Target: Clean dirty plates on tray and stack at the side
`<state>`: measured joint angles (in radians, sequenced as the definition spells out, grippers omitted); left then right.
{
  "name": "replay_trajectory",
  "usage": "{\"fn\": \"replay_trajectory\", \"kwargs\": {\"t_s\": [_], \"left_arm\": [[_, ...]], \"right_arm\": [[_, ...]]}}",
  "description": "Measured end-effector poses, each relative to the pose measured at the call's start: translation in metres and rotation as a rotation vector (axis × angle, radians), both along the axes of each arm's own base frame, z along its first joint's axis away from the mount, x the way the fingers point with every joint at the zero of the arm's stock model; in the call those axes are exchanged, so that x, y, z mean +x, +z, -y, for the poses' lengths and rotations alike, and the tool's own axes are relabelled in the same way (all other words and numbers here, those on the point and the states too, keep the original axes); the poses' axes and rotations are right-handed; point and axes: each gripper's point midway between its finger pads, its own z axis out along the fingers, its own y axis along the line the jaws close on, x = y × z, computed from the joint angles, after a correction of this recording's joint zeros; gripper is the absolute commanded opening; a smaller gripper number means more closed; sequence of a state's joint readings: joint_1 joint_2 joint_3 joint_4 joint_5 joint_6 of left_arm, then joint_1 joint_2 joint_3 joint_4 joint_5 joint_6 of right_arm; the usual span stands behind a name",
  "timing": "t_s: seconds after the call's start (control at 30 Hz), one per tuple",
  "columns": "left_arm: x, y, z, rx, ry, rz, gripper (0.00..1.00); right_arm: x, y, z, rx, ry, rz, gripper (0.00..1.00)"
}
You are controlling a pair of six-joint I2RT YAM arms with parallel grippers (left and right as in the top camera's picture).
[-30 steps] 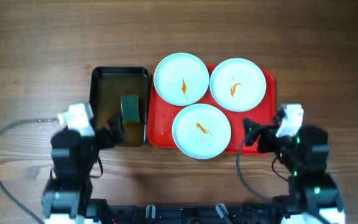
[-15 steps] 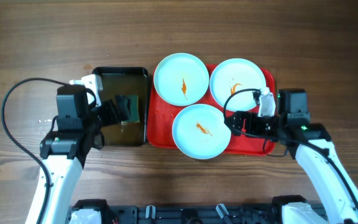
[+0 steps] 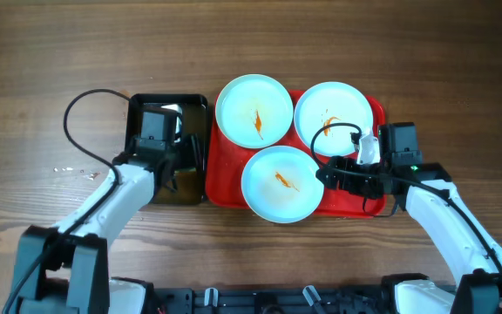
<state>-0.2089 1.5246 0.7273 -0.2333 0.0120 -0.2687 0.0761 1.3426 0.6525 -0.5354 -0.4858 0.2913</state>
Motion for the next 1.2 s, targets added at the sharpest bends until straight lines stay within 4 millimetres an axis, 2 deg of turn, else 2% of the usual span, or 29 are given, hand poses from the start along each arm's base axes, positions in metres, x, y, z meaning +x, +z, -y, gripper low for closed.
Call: {"fn": "replay_trajectory", "kwargs": {"t_s": [0.3, 0.5, 0.53, 0.6, 0.67, 0.7, 0.73, 0.9, 1.0, 1.1, 1.17, 1.2], "left_arm": [[-0.002, -0.003, -0.015, 0.077, 0.044, -0.008, 0.65], [-0.003, -0.007, -0.015, 0.074, 0.044, -0.02, 0.6], [-0.004, -0.012, -0.014, 0.072, 0.039, -0.037, 0.58], [-0.007, -0.022, -0.011, 0.063, 0.029, -0.067, 0.35], [-0.008, -0.026, -0.008, 0.05, 0.022, -0.078, 0.19], [-0.005, -0.025, -0.007, 0.047, 0.019, -0.068, 0.09], [-0.004, -0.024, -0.007, 0.042, 0.023, -0.064, 0.04], [-0.004, -0.023, -0.007, 0.042, 0.022, -0.058, 0.04], [0.001, -0.004, -0.006, 0.03, 0.023, -0.006, 0.04], [0.001, 0.022, -0.006, 0.016, 0.024, 0.055, 0.04], [-0.002, 0.034, -0.004, 0.002, 0.018, 0.075, 0.04], [-0.003, 0.035, -0.002, -0.011, 0.01, 0.073, 0.04]], "right_arm": [[0.0, 0.0, 0.0, 0.0, 0.0, 0.0, 0.82], [0.0, 0.0, 0.0, 0.0, 0.0, 0.0, 0.86], [0.0, 0.0, 0.0, 0.0, 0.0, 0.0, 0.86], [0.0, 0.0, 0.0, 0.0, 0.0, 0.0, 0.85], [0.0, 0.0, 0.0, 0.0, 0.0, 0.0, 0.86], [0.0, 0.0, 0.0, 0.0, 0.0, 0.0, 0.86], [0.0, 0.0, 0.0, 0.0, 0.0, 0.0, 0.86], [0.0, 0.0, 0.0, 0.0, 0.0, 0.0, 0.86], [0.0, 0.0, 0.0, 0.0, 0.0, 0.0, 0.86], [0.0, 0.0, 0.0, 0.0, 0.0, 0.0, 0.79], [0.0, 0.0, 0.0, -0.001, 0.002, 0.001, 0.65], [0.0, 0.0, 0.0, -0.001, 0.001, 0.001, 0.55]]}}
